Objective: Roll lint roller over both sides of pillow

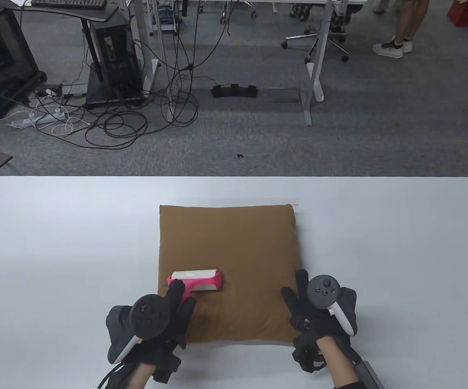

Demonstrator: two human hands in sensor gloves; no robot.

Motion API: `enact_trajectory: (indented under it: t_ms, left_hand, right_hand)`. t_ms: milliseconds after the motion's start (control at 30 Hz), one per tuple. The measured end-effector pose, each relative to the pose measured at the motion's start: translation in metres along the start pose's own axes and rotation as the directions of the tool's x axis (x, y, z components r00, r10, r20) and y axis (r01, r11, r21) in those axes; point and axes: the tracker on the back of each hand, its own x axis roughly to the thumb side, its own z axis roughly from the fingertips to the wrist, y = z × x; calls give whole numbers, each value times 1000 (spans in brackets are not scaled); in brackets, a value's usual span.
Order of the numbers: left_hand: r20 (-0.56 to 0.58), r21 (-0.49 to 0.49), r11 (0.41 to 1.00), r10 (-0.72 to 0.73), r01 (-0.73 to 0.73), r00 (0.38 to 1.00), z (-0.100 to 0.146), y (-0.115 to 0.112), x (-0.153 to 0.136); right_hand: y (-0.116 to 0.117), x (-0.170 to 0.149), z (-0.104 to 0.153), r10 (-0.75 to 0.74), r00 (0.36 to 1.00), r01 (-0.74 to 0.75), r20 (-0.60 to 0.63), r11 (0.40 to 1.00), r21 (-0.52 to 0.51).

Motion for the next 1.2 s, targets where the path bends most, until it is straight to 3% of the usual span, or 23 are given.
enact_trajectory:
  t_ms: [400,600,733,833,967,1200]
  left_hand:
    - [-64,-143,979,-155,145,986,-68,-23,3]
    - [-233,-216,976,-39,-13,972,-93,-41,-20]
    - [-250,-179,983,-5,-41,968,-94,-50,-26]
    - [-225,-152,988,-76,42,972,-93,-45,-21]
    - [-191,-143,988,-76,49,979,-87,-36,-13]
    - [-141,-114,992,-65,49,988,-54,-31,-3]
  right_hand:
    - [0,1,-2,-1,1000,1,9,1000,-3]
    - [0,2,-6,6,1000,-6,22,1000,-7]
    - [-1,3,-8,9,1000,-9,28,1000,-11]
    - [-1,4,-8,15,999,-15,29,1000,-11]
    - [-1,4,-9,21,999,-21,29,1000,-11]
    - [1,9,-4,101,994,-99,39,994,-56]
